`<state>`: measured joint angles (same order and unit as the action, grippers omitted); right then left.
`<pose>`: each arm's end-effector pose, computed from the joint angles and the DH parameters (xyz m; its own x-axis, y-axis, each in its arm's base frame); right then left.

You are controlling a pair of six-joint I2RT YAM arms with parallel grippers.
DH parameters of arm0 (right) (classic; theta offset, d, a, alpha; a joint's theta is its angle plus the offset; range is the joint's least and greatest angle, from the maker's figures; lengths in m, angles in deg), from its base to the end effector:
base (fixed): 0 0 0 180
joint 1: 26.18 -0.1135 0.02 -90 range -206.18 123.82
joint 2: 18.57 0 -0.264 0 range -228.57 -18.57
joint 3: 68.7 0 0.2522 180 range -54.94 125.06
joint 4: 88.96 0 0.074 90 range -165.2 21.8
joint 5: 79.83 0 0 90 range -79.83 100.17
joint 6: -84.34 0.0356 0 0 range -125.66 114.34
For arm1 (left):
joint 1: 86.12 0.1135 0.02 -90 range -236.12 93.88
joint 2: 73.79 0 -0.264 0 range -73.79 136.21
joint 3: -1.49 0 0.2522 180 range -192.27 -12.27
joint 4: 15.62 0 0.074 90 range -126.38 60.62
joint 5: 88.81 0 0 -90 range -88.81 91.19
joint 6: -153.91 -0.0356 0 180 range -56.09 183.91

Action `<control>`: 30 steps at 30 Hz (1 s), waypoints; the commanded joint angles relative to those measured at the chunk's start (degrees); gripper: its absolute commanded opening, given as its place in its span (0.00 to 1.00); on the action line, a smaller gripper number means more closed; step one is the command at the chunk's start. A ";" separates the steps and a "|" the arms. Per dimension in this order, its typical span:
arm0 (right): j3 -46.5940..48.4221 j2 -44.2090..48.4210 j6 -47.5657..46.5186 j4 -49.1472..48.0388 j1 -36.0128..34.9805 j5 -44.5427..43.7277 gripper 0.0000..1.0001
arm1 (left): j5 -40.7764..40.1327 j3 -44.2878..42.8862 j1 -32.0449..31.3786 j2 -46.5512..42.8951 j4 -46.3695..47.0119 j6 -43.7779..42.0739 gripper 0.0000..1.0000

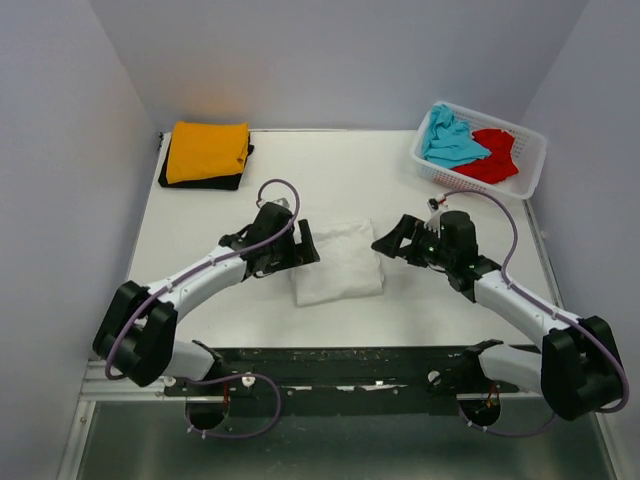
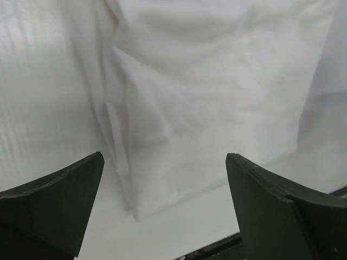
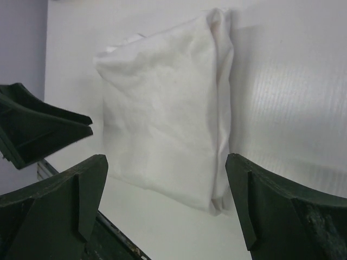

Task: Fold and stack the t-shirts
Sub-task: Put the neatly folded tshirt into the corner of the board with the left arm

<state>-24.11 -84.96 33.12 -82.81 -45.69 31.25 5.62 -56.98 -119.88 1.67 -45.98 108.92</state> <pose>0.2249 0.0933 0.2115 -0.7271 0.3624 -0.5830 -0.1997 0.7009 0.6847 0.2222 -0.1518 0.2148 -0.8549 -0.2767 -0.4388 -0.0100 0.8545 -0.5193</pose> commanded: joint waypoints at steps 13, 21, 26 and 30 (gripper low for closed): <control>1.61 1.14 -4.22 9.12 0.08 -5.21 1.00 | 5.42 -13.50 5.30 25.68 -4.34 -5.20 0.54; 0.76 3.49 -5.29 9.73 0.09 -7.45 1.00 | -3.64 -21.16 0.55 28.96 -12.24 -6.95 0.00; 0.15 5.11 -6.16 9.88 0.06 -9.34 1.00 | -21.13 -31.79 0.73 28.87 -20.68 -13.16 0.00; -0.32 6.27 -6.47 9.94 0.09 -10.01 1.00 | -26.45 -39.99 4.12 30.74 -18.41 -25.18 0.00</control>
<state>-24.09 -80.37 28.09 -73.94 -45.69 23.76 -7.73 -88.25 -119.51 30.95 -63.31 97.40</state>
